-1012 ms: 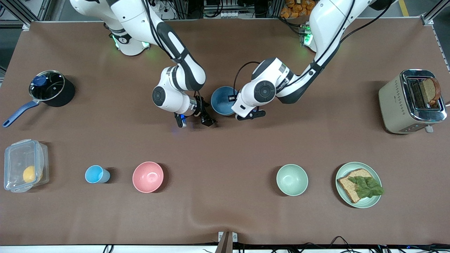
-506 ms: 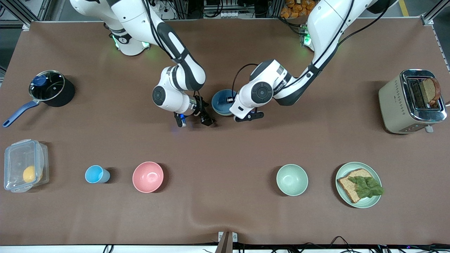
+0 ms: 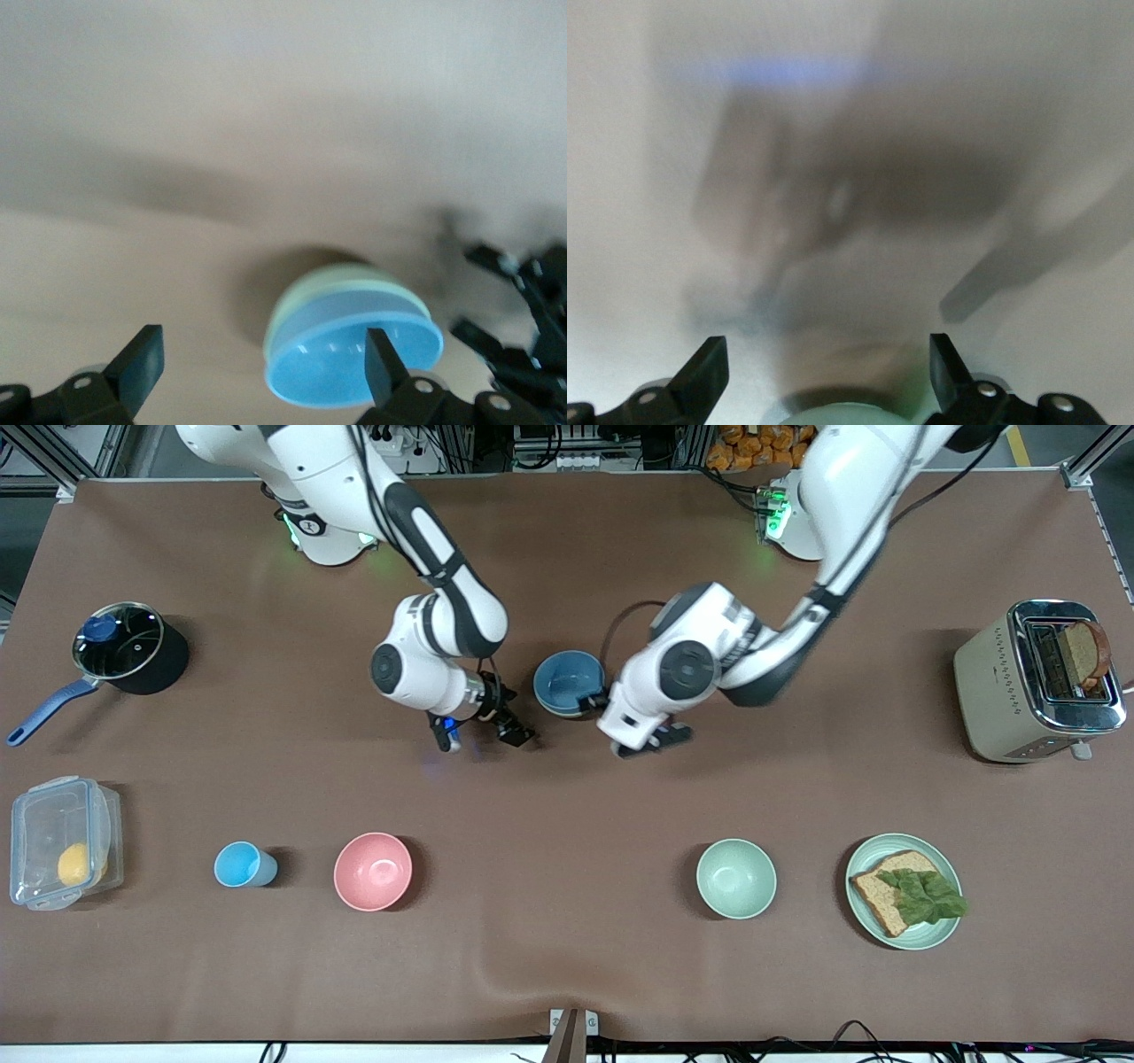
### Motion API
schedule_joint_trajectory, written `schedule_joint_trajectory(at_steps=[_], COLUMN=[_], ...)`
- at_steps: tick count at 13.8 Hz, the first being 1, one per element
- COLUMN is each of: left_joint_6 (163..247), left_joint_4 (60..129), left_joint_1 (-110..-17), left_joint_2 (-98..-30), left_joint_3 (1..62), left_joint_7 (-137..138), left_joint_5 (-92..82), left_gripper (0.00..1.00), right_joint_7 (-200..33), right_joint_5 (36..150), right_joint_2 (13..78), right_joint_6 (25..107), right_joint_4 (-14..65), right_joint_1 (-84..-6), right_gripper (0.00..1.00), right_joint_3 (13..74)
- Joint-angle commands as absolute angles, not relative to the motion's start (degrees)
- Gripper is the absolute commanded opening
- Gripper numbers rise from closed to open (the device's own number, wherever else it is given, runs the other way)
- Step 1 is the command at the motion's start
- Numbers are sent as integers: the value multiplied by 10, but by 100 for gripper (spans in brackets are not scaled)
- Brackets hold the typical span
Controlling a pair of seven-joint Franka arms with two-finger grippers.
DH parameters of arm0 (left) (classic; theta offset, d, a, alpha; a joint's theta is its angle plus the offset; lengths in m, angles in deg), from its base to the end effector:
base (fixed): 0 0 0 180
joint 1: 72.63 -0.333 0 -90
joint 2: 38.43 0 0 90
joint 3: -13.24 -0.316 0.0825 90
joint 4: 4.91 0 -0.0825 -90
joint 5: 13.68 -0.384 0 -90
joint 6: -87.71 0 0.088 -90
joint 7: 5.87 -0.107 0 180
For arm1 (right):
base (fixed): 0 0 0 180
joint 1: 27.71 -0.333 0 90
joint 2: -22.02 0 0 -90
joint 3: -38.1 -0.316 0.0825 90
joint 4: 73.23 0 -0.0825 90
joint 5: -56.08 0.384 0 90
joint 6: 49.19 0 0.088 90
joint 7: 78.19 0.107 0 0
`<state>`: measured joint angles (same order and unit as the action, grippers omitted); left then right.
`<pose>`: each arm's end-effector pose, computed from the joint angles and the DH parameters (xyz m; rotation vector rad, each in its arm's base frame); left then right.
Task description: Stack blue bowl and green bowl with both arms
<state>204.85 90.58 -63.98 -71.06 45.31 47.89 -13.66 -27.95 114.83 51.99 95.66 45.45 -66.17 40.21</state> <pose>0.5285 -0.3994 0.3096 2.9592 0.4238 -0.4360 0.4694 0.3342 0.1657 -2.3229 1.4501 0.5607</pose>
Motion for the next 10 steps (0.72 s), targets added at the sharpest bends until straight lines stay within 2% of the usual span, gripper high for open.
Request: schedule_joint_trajectory(at_steps=[1,3,6,8,10], left_joint_6=[1986,1962,1953,1940,1937], left_joint_4=[868,854,854,854,853], left_joint_1=[-687,-709,-761,-795,-833], left_joint_2=[-663,-639,-602,-575,-560], left_joint_3=[455,455,455,455,457], left_joint_7=[479,449,388,343,296], left_joint_5=[-198,-236,-238,-238,-235], left_gripper=[100,100,100,100,100], right_joint_7=[-355,-392,-394,-409,-413], right_joint_5=[1154,1131,1024,959,906], right_joint_2=[465,451,431,426,425], right_joint_6=[877,835,730,641,589], right_joint_4=[490,492,481,446,416], right_joint_1=[-594,-558,-506,-456,-416], right_gripper=[100,100,100,100,100], right_joint_3=[402,405,426,436,435])
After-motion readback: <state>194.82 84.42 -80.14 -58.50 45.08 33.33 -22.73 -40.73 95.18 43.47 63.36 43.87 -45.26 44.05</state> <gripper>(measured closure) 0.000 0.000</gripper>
